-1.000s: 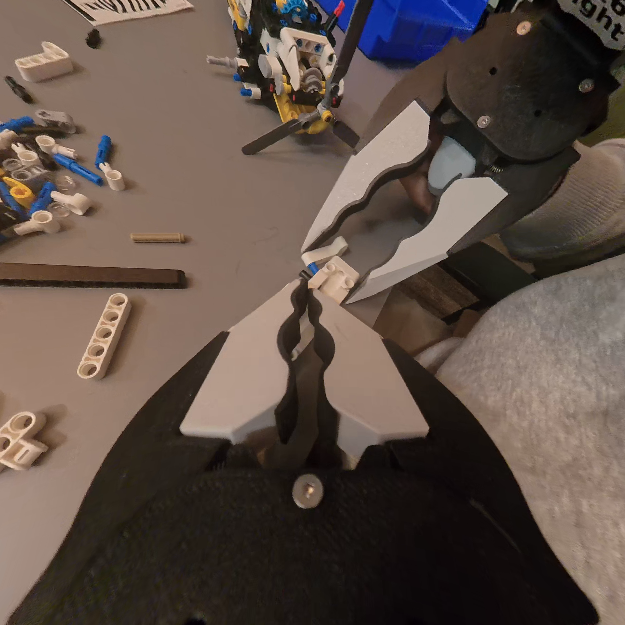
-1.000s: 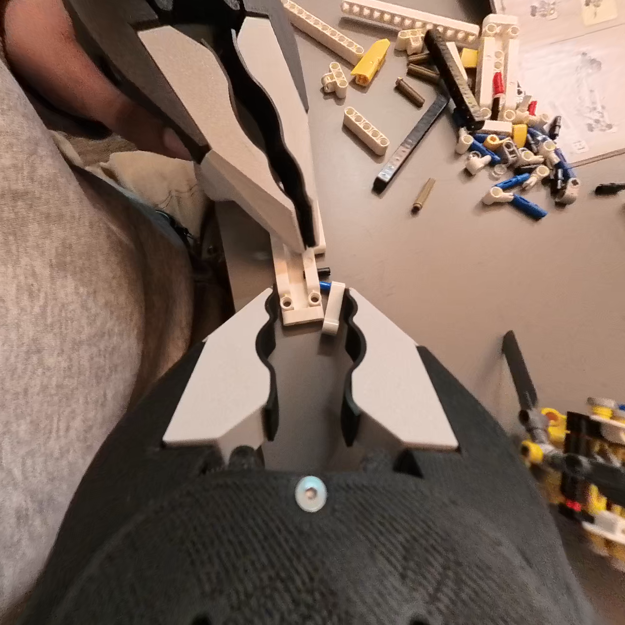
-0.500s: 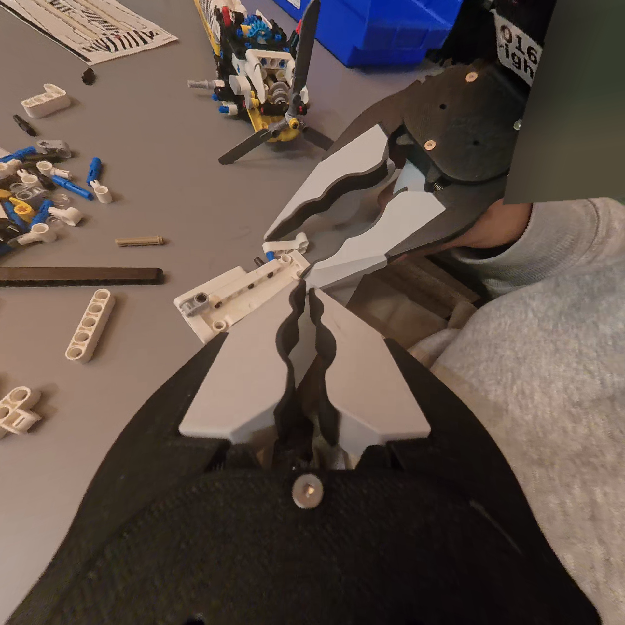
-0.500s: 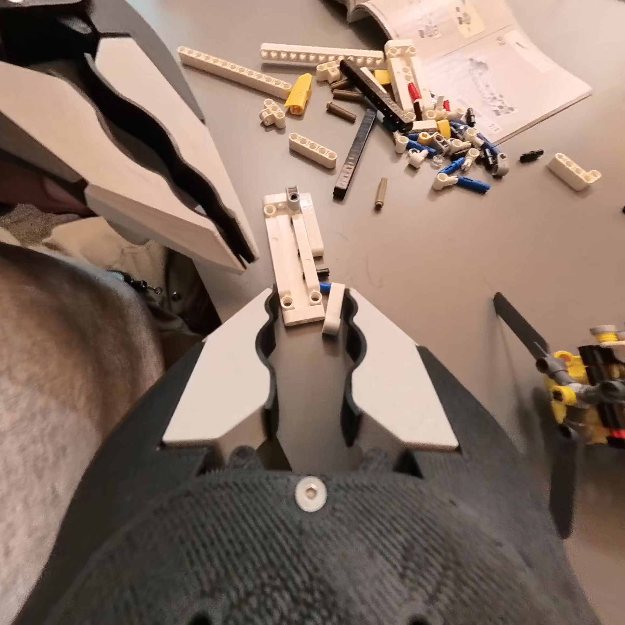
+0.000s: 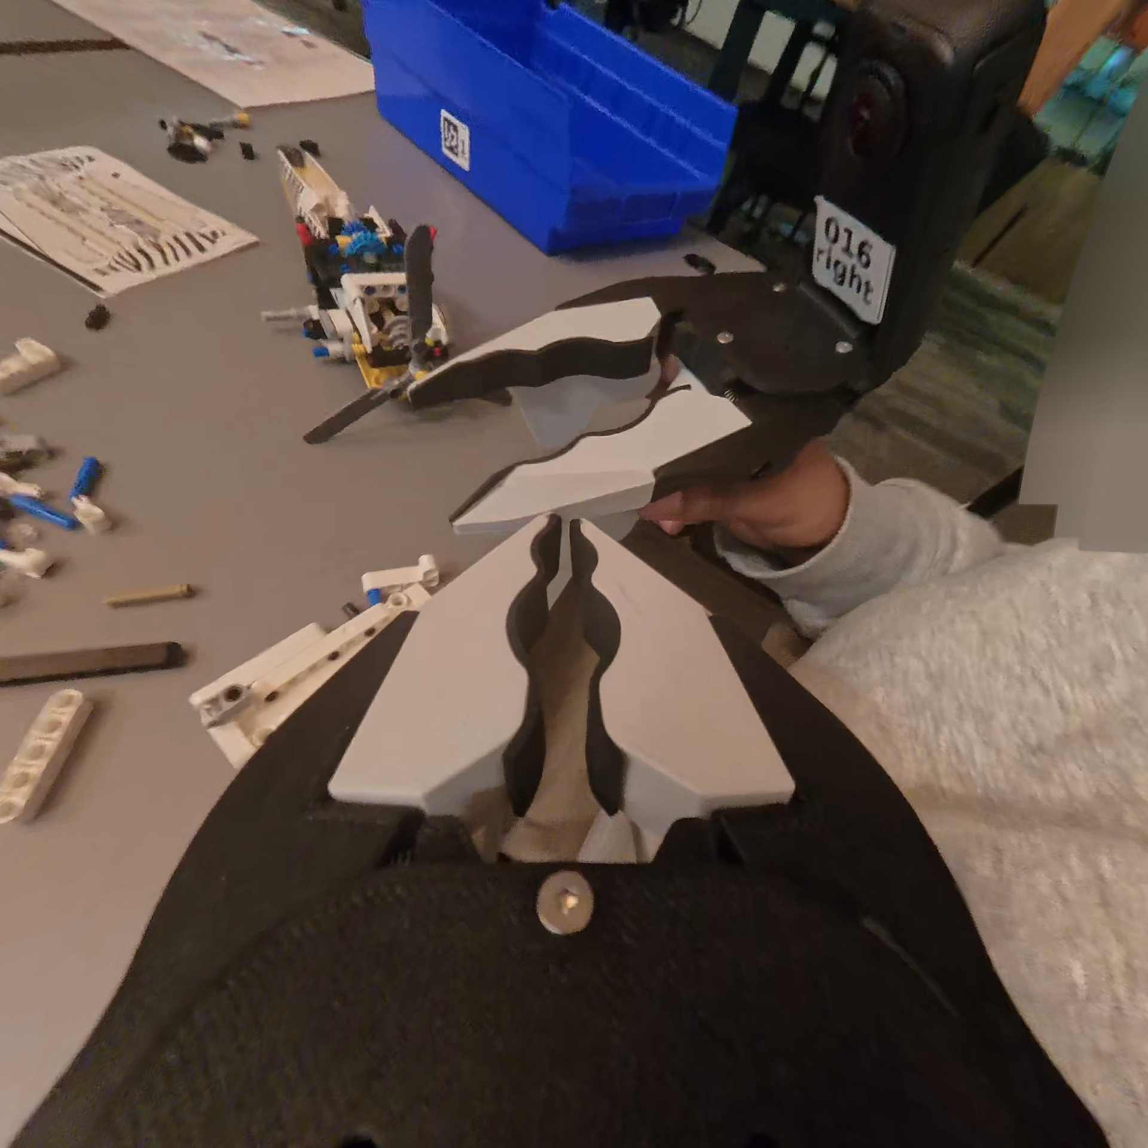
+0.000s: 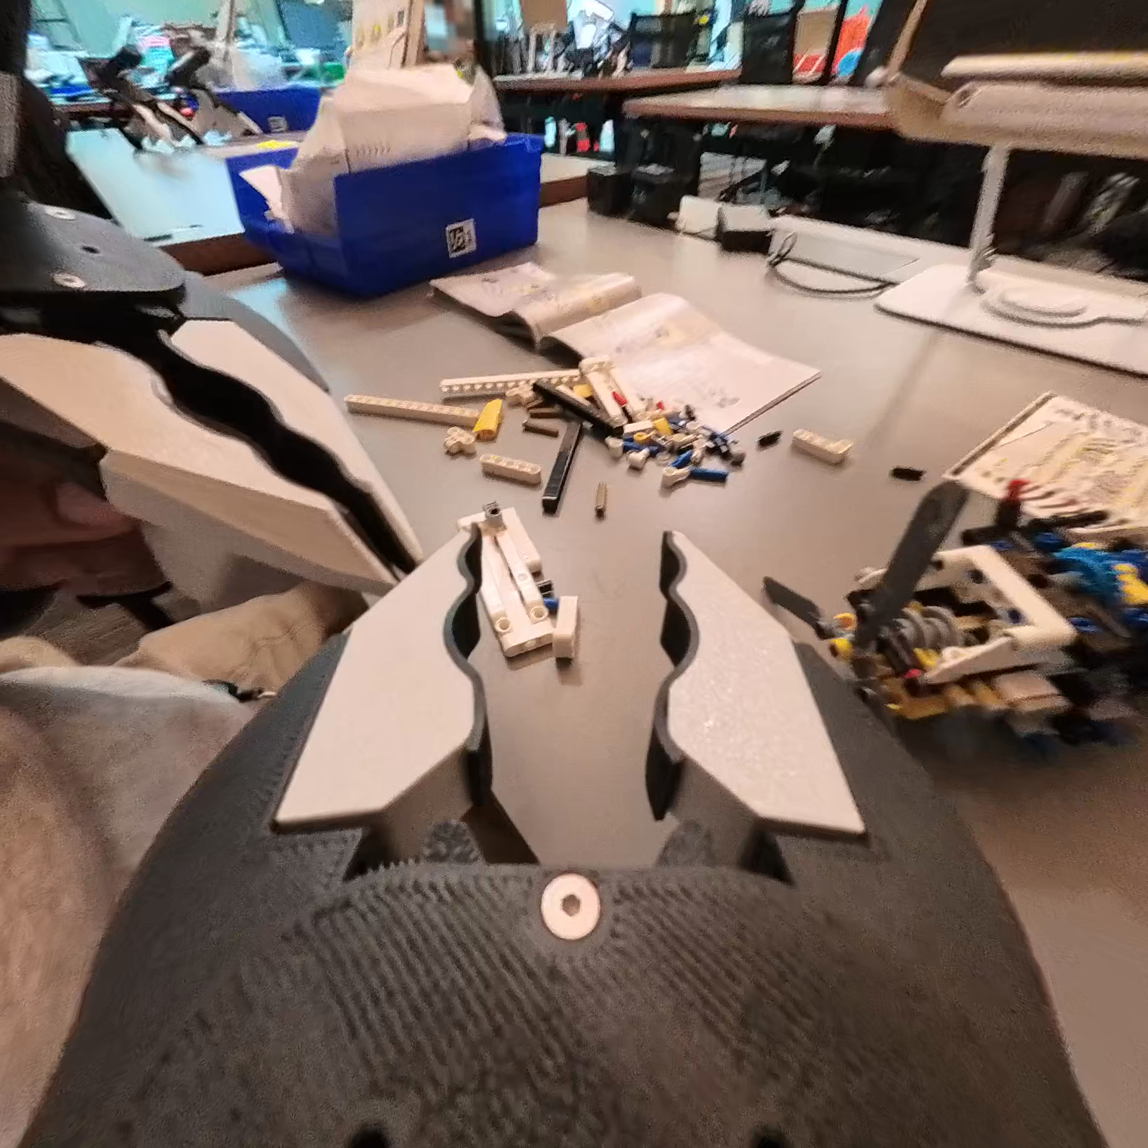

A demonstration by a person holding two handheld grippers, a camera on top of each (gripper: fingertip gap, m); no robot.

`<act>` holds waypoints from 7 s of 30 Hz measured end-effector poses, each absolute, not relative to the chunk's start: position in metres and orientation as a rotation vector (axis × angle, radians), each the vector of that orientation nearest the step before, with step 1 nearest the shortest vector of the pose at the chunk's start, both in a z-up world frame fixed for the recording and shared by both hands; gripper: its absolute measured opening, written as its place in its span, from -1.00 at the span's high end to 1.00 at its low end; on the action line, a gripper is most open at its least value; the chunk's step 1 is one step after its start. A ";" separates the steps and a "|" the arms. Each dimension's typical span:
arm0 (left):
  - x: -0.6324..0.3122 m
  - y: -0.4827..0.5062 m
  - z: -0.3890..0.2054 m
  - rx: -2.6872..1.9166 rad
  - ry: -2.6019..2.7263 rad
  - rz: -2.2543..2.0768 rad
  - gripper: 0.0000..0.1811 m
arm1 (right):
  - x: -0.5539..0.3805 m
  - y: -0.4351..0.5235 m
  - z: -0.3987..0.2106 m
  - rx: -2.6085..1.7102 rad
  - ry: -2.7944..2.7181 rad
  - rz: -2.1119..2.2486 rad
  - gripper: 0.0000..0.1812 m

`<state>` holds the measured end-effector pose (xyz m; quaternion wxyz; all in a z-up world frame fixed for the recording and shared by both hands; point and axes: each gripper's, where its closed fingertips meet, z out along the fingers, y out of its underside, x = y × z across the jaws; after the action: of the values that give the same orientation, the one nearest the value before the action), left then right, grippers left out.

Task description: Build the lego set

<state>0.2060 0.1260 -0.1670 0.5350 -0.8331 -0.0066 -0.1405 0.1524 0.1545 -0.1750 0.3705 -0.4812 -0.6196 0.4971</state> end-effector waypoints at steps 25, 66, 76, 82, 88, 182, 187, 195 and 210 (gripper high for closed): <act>0.125 0.106 -0.107 -1.606 -0.462 0.122 1.00 | 0.144 0.115 -0.187 -1.195 -1.581 1.339 0.38; 0.063 0.064 -0.193 -1.758 -0.661 0.164 0.65 | 0.139 0.128 -0.173 -1.096 -1.460 1.249 0.59; 0.046 0.062 -0.207 -1.768 -0.675 0.178 0.73 | 0.125 0.145 -0.177 -1.218 -1.467 1.235 0.66; 0.038 0.065 -0.201 -1.727 -0.685 0.128 0.91 | 0.124 0.155 -0.173 -1.310 -1.431 1.319 0.92; 0.031 0.065 -0.202 -1.693 -0.744 0.027 1.00 | 0.124 0.160 -0.168 -1.361 -1.362 1.465 1.00; 0.043 0.065 -0.202 -1.654 -0.694 -0.169 0.85 | 0.125 0.112 -0.185 -1.101 -1.620 1.361 1.00; 0.045 0.066 -0.199 -1.643 -0.671 -0.174 0.81 | 0.129 0.123 -0.169 -1.147 -1.502 1.512 1.00; 0.045 0.064 -0.192 -1.595 -0.649 -0.166 0.80 | 0.143 0.146 -0.139 -1.135 -1.255 1.768 1.00; 0.078 0.068 -0.154 -1.515 -0.416 -0.212 0.55 | 0.133 0.145 -0.149 -1.265 -1.337 1.773 0.81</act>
<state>0.0782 0.0677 -0.1542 0.7018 -0.6808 -0.1869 -0.0954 0.1326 0.1455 -0.1489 0.2887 -0.4739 -0.5009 0.6642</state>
